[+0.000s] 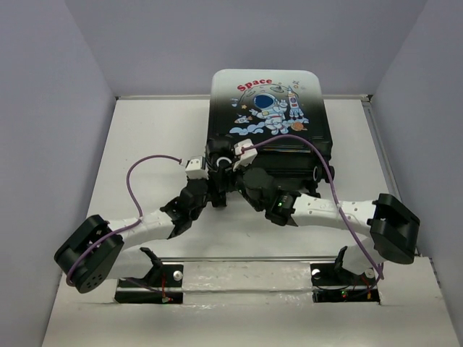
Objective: Pack the luggage
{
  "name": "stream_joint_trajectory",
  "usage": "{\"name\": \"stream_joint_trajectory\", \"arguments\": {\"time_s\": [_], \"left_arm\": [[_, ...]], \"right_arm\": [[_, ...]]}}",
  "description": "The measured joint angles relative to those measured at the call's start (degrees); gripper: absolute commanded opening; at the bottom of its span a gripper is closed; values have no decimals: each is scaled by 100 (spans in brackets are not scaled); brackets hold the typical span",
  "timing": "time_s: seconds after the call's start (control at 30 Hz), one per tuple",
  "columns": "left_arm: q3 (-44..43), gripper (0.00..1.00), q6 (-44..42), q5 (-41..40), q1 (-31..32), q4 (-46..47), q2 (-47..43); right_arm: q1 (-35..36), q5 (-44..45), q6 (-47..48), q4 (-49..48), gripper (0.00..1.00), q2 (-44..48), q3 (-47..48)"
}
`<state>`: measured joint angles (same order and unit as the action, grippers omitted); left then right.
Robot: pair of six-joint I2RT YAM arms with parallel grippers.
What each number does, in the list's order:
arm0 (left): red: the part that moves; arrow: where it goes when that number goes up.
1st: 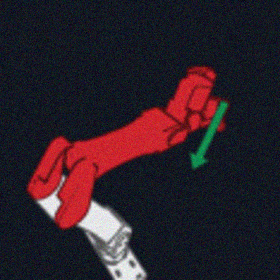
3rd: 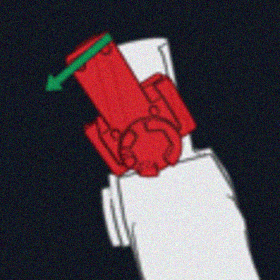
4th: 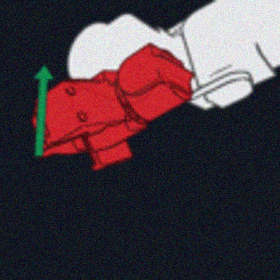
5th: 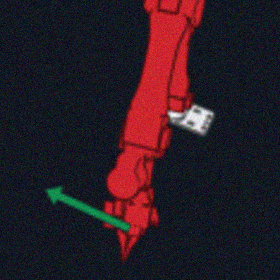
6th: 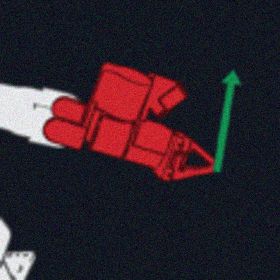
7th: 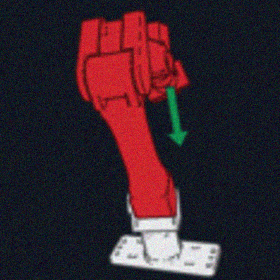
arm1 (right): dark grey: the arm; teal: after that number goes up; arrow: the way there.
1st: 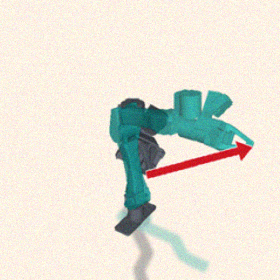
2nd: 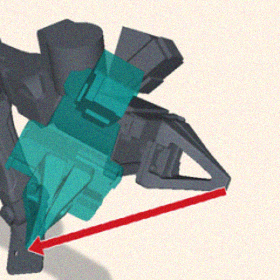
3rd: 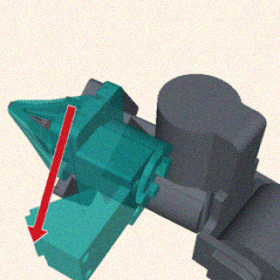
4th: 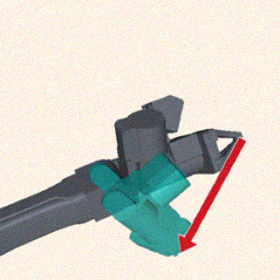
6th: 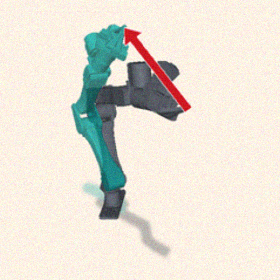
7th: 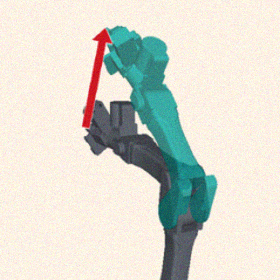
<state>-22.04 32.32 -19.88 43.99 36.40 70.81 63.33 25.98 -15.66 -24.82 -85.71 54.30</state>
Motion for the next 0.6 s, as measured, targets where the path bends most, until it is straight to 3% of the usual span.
{"name": "stream_joint_trajectory", "arguments": {"time_s": [0.17, 0.37, 0.6], "left_arm": [[-17, 58, -87, -136, 33, -146, -15], [-17, 41, -208, -160, 103, -319, -249], [-17, 51, -247, -177, 164, -509, -437]], "right_arm": [[0, 13, -22, -2, 7, 76, -92], [4, -74, -92, -7, 7, 164, -177], [13, -153, -129, -4, 7, 170, -184]]}}
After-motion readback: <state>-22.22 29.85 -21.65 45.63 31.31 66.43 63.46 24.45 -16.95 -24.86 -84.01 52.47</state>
